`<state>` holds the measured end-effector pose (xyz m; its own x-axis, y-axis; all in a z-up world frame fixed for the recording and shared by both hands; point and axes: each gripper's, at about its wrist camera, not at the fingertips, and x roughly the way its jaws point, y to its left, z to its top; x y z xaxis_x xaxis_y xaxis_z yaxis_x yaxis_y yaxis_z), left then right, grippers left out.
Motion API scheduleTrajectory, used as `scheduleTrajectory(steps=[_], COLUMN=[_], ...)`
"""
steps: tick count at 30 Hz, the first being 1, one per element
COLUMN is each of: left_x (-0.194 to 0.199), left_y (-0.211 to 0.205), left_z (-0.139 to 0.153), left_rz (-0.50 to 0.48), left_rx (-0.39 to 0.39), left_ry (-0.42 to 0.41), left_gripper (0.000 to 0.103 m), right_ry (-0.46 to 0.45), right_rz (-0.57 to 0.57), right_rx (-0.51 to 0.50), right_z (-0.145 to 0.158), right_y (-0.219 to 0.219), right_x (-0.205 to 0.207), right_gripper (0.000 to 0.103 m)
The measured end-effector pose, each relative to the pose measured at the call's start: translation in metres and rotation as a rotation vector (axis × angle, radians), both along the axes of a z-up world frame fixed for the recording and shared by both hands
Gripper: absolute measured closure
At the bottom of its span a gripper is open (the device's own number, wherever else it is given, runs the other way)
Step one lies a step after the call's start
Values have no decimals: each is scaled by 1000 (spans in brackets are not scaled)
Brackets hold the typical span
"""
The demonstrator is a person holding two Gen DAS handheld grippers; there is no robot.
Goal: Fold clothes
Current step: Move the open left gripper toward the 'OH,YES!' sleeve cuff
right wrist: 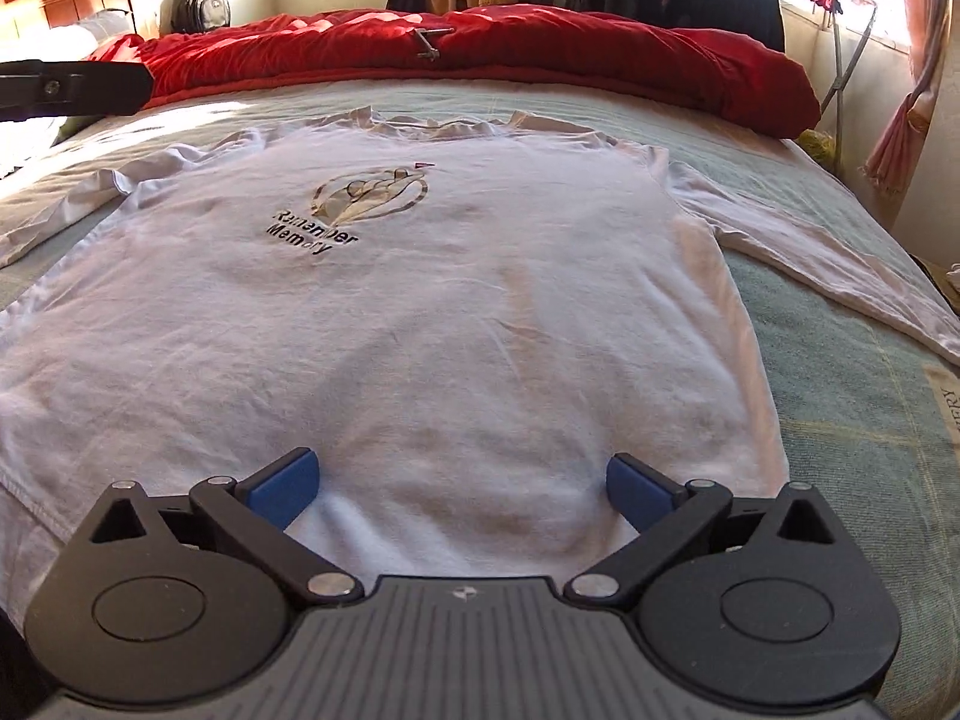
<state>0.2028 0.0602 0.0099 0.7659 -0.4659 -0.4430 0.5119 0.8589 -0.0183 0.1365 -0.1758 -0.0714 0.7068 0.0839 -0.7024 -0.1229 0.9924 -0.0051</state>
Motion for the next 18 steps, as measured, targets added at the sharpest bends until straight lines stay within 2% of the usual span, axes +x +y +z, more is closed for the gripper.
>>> scheduleTrajectory(steps=[4,8,11,15,18], left_x=[6,1,-2,-1,4], left_y=[2,0,-3,-10,-16], left_z=[-3,-4,-5,-9,-15], left_rz=[20,0,-9,-12,-18], left_rx=[-12,5,22,41,61], left_ry=[18,8,8,20,36], left_gripper=[3,3,3,3,3], right_ry=[-7,9,30,-66,-115], right_rz=[-66,-45,-56,-36,-4], right_rx=[65,27,37,34,34], right_z=[-7,-2,9,31,42], right_y=[-9,-5,-7,-5,-3], right_x=[-25,-45,-49,-38,-15], right_gripper=[0,0,0,0,0])
